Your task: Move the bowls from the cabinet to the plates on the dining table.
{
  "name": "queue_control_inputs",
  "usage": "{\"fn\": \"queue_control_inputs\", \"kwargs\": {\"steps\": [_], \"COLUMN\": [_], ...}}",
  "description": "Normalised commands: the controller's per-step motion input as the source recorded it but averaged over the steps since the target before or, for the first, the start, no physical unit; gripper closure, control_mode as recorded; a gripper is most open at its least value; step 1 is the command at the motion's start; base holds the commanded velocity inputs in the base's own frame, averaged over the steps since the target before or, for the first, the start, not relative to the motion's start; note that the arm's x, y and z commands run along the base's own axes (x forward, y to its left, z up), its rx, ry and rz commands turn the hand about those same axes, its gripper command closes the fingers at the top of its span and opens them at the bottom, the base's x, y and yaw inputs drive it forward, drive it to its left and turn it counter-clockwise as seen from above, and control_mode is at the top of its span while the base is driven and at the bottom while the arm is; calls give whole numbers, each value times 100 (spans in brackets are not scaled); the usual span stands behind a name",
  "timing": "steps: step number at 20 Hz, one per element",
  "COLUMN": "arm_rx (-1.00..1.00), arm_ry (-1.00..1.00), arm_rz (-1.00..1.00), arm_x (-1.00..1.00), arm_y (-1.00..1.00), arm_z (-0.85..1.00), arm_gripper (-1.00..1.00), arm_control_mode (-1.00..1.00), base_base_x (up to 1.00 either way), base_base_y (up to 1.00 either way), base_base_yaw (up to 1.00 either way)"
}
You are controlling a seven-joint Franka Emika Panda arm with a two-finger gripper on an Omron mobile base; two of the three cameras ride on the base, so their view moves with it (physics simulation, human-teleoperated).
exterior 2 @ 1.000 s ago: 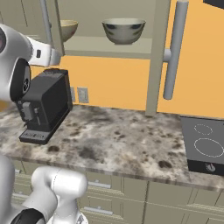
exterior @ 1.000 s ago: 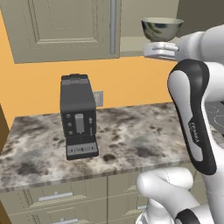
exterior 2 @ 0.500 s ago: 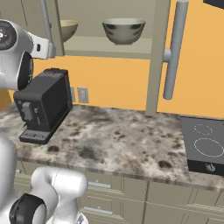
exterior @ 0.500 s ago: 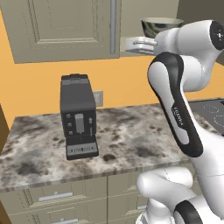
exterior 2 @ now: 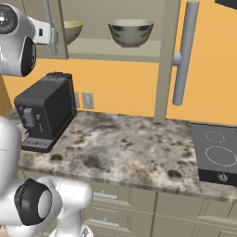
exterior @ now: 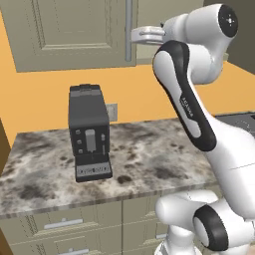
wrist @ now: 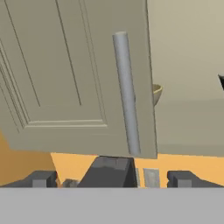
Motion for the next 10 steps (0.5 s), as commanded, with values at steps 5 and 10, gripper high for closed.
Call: {"fn": "queue_control_inputs", "kwargs": {"steps": [5,10], "arm_rx": [-11,-3], "arm_ry": [-4,0], "arm_rz": [0,0], "arm_x": [31,50], "arm_y": [3,0], "arm_z": [23,-1], "arm_gripper": [-100,-100], "arm_control_mode": [-100,-100], "base_base_x": [0,0], "base_base_y": [0,0], "base_base_yaw": [0,0]}}
